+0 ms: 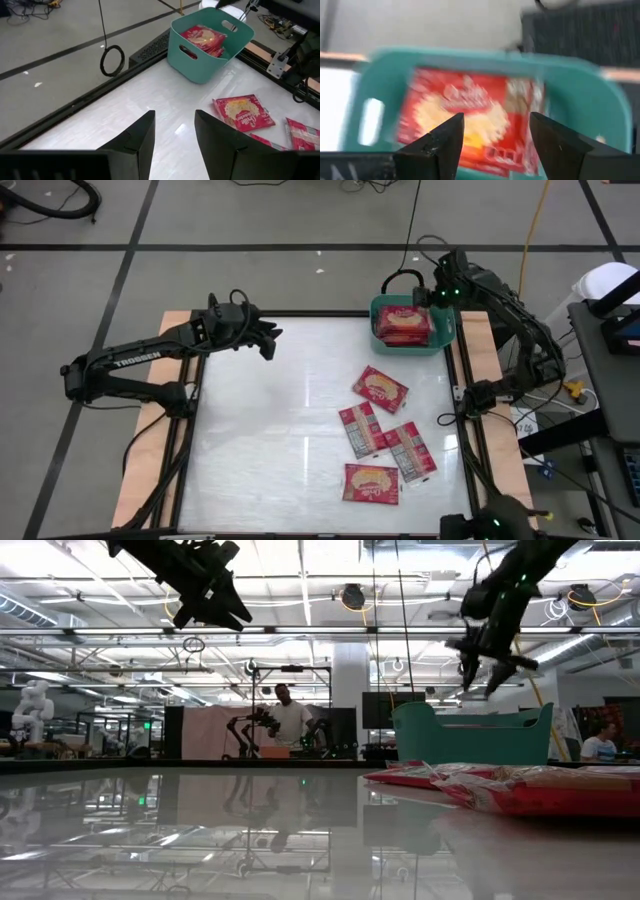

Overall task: Sort popcorn bags into baskets
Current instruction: Put the red popcorn bag into the green bin

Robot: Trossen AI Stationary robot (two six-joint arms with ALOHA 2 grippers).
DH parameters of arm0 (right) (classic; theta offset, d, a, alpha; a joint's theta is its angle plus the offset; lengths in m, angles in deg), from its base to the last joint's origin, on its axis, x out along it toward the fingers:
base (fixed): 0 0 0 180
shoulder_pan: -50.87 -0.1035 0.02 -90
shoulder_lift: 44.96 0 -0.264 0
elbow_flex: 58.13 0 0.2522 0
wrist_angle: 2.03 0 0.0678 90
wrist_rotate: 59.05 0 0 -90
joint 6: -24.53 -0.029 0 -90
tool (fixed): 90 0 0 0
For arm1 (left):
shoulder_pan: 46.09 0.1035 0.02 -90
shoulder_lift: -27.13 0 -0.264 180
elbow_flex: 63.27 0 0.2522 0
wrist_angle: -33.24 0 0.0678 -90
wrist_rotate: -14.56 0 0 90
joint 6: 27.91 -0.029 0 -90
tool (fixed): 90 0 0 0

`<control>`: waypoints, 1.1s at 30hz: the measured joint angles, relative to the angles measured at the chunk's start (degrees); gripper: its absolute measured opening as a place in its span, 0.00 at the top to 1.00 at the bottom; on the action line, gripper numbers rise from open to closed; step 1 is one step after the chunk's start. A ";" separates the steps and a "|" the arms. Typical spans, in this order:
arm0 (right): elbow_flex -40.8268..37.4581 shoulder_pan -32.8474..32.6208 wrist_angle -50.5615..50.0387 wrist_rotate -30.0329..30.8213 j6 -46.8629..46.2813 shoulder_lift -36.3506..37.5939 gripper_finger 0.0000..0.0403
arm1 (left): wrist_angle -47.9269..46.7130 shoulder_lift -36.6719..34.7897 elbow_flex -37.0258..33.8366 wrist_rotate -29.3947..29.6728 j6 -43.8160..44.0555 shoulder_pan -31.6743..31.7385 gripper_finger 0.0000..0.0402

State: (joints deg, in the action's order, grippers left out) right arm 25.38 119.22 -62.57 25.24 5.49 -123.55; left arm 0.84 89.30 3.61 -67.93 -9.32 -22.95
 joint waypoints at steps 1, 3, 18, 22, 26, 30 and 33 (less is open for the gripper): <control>0.12 -0.25 1.19 -0.06 0.38 1.48 0.46 | 0.00 0.00 0.00 -0.04 0.24 -0.02 0.65; 0.16 -0.82 3.39 -0.46 0.04 4.87 0.46 | 0.00 0.00 0.00 -0.06 1.16 0.00 0.65; 0.14 -23.06 0.85 -3.60 -16.89 18.95 0.46 | -3.23 0.46 0.00 -3.76 1.11 -0.02 0.65; -1.54 -31.84 1.26 -6.57 -20.43 18.97 0.46 | -4.78 0.46 0.00 -6.25 1.01 -0.02 0.65; -5.24 -39.89 2.29 -6.53 -25.77 18.97 0.46 | -7.23 0.46 0.00 -7.57 1.06 -0.02 0.65; -9.53 -47.14 3.45 -6.16 -30.77 18.97 0.46 | -10.08 0.46 0.00 -7.60 2.56 -0.77 0.65; -13.68 -52.13 5.64 -4.72 -34.11 18.97 0.46 | -11.88 0.46 0.00 -7.71 4.57 -2.27 0.65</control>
State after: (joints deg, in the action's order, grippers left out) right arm 11.70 67.09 -56.93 20.52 -28.62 -104.58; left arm -11.03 89.76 3.61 -75.64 -4.75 -25.23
